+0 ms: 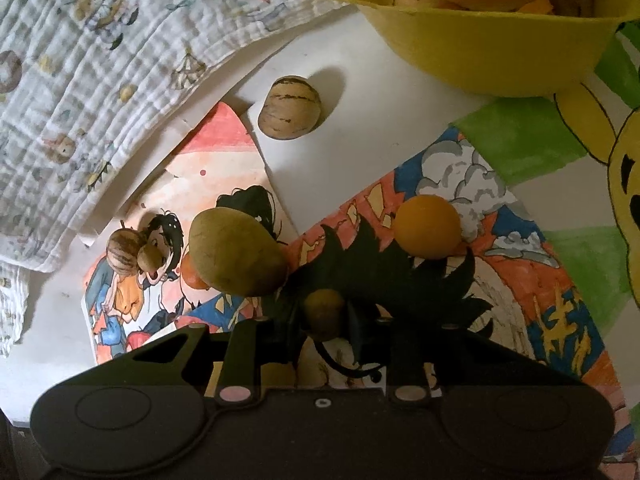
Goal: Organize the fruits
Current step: 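Grasp a small brown round fruit with the right tool while the left tool grasps a yellow pear, then carry both fruits over the tray and open both tools to release them, then move both tools back toward the fruit pile and yellow bowl, then grasp a brown pear with the left tool while the right tool grasps a small orange, then carry the pear in the left tool and the orange in the right tool over the tray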
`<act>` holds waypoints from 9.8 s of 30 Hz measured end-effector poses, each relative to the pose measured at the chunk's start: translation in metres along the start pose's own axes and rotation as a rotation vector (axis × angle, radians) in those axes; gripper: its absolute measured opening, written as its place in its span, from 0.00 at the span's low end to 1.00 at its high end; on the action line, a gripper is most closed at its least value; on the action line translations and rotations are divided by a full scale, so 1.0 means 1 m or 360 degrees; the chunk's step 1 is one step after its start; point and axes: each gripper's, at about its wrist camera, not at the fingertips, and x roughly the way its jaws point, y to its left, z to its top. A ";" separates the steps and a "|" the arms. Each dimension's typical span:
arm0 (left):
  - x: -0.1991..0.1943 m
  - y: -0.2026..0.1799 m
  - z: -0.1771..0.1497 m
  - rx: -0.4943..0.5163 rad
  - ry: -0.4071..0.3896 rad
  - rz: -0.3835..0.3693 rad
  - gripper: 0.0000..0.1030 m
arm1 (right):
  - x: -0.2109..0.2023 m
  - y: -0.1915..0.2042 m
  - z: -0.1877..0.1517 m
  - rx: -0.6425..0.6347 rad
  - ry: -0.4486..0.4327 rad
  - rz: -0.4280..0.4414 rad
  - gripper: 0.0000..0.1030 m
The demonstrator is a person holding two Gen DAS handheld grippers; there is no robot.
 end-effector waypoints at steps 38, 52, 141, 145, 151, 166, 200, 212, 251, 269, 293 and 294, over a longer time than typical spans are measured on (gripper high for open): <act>-0.110 -0.051 -0.102 -0.0687 -0.0212 0.0135 0.59 | -0.102 -0.016 -0.130 -0.0886 0.0058 0.0104 0.27; -0.131 -0.082 -0.175 -0.1036 -0.0199 0.0230 0.59 | -0.096 -0.003 -0.167 -0.1202 0.0196 0.0203 0.27; -0.163 -0.041 -0.140 -0.0630 0.0083 0.0387 0.99 | -0.136 -0.056 -0.119 -0.0927 -0.0246 -0.0090 0.99; -0.152 -0.014 -0.112 -0.0589 0.0057 0.0368 0.99 | -0.126 -0.046 -0.106 -0.0945 -0.0281 -0.0134 0.99; -0.128 0.016 -0.066 -0.0547 -0.0014 0.0297 0.99 | -0.107 -0.033 -0.089 -0.0983 -0.0290 -0.0218 0.99; -0.046 0.035 0.027 -0.0789 -0.0156 -0.0073 0.99 | -0.055 -0.016 -0.046 -0.1050 -0.0391 -0.0439 0.98; 0.048 0.064 0.051 -0.1381 -0.0017 0.0000 0.59 | 0.002 -0.002 -0.015 -0.1009 -0.0399 -0.0526 0.47; 0.048 0.074 0.046 -0.1457 -0.0001 -0.0047 0.58 | 0.006 -0.006 -0.010 -0.1010 -0.0391 -0.0455 0.35; -0.078 0.020 -0.080 -0.1398 -0.0129 -0.0066 0.57 | -0.069 0.006 -0.120 -0.1377 -0.0127 -0.0105 0.35; -0.093 -0.031 -0.117 -0.1152 0.0073 -0.0078 0.57 | -0.079 -0.026 -0.135 -0.1241 -0.0022 -0.0061 0.35; -0.062 -0.040 -0.128 -0.1101 0.0400 0.0158 0.58 | -0.068 -0.042 -0.145 -0.1138 0.0098 -0.0088 0.35; -0.062 -0.039 -0.129 -0.1115 0.0400 0.0157 0.58 | -0.067 -0.043 -0.145 -0.1127 0.0103 -0.0088 0.35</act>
